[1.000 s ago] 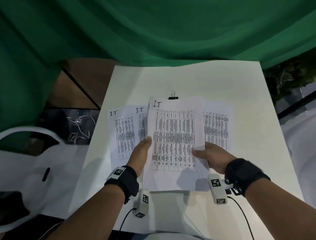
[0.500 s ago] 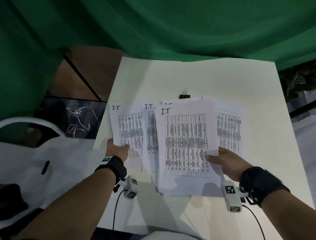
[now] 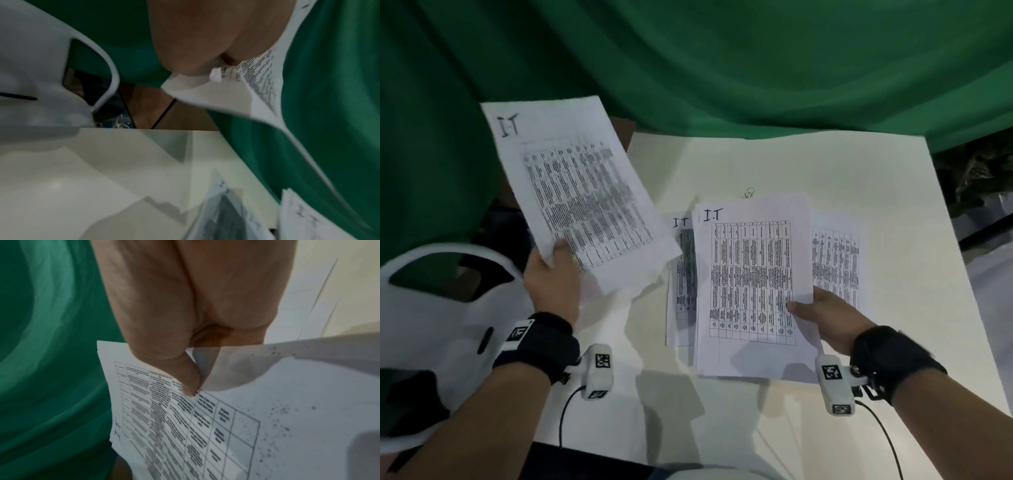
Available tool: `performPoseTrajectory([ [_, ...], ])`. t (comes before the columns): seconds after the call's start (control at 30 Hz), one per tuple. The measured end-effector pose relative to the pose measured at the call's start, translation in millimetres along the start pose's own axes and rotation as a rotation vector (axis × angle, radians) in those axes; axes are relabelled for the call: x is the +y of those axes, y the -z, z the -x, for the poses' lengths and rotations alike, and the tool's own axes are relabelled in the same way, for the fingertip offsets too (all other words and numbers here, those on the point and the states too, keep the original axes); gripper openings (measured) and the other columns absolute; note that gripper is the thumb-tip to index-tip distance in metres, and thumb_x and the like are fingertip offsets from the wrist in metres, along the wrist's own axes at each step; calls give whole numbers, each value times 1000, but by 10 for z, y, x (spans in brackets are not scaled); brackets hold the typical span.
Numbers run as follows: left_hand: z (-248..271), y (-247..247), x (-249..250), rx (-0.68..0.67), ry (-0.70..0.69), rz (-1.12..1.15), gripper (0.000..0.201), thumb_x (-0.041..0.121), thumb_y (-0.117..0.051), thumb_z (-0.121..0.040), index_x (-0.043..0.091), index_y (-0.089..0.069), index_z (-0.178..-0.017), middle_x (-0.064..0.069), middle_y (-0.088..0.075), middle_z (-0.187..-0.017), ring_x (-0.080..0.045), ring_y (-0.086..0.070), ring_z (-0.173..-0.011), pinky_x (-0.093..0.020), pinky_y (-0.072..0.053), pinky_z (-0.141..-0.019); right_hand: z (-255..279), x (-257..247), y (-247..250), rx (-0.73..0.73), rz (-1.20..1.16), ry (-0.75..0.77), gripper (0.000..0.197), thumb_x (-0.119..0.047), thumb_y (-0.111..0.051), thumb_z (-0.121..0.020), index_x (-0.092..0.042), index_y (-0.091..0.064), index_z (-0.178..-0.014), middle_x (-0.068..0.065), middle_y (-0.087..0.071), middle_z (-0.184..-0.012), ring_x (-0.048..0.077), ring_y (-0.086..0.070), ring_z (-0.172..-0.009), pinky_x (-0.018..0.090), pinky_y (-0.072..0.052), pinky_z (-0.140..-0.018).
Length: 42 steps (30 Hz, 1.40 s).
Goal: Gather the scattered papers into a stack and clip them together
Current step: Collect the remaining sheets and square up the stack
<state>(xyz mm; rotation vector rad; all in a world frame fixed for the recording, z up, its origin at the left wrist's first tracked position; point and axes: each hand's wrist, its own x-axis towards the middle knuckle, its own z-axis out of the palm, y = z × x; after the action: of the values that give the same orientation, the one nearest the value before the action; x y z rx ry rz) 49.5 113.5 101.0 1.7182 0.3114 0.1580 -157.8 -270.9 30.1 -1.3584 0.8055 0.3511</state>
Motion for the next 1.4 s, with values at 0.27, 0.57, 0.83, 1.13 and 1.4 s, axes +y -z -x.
performPoseTrajectory([
  [0.27,1004,-619,-132,-534,159,-107,41,45,-68,-99,27,-68,-136,12,-76,-126,-10,-70,-120,-40,-53,-107,184,-92,115,-43,-55,72,13,-10,-68,-100,-2,-60,-106,9,-60,-84,23,-56,-76,38,-47,-80],
  [0.57,1472,-1225,-333,-737,479,-53,58,40,-76,-95,33,-45,-143,9,-67,-135,-12,-61,-126,-39,-41,-114,414,-87,408,-171,71,85,46,7,-48,-88,0,-67,-129,38,-66,-129,62,-59,-123,76,-45,-104],
  [0.83,1526,-1402,-362,-848,319,-128,40,41,-66,-99,36,-62,-139,16,-71,-134,-9,-63,-129,-42,-43,-117,545,-194,560,-220,-226,34,60,-62,-33,-108,-29,-53,-154,0,-63,-151,23,-60,-140,50,-38,-121],
  [1.13,1537,-1485,-285,-823,272,-134,32,35,-64,-103,35,-62,-135,14,-71,-133,-10,-65,-127,-39,-47,-114,363,-126,592,-90,-131,92,35,-15,-65,-103,-6,-62,-137,17,-74,-131,38,-70,-124,58,-46,-115],
  [1.4,1264,-1445,-623,-452,274,-315,46,62,-57,-96,24,-63,-122,-6,-67,-129,-29,-65,-120,-46,-51,-106,262,7,620,35,-128,72,30,-10,-67,-101,-4,-65,-131,22,-75,-126,46,-64,-127,62,-45,-115],
])
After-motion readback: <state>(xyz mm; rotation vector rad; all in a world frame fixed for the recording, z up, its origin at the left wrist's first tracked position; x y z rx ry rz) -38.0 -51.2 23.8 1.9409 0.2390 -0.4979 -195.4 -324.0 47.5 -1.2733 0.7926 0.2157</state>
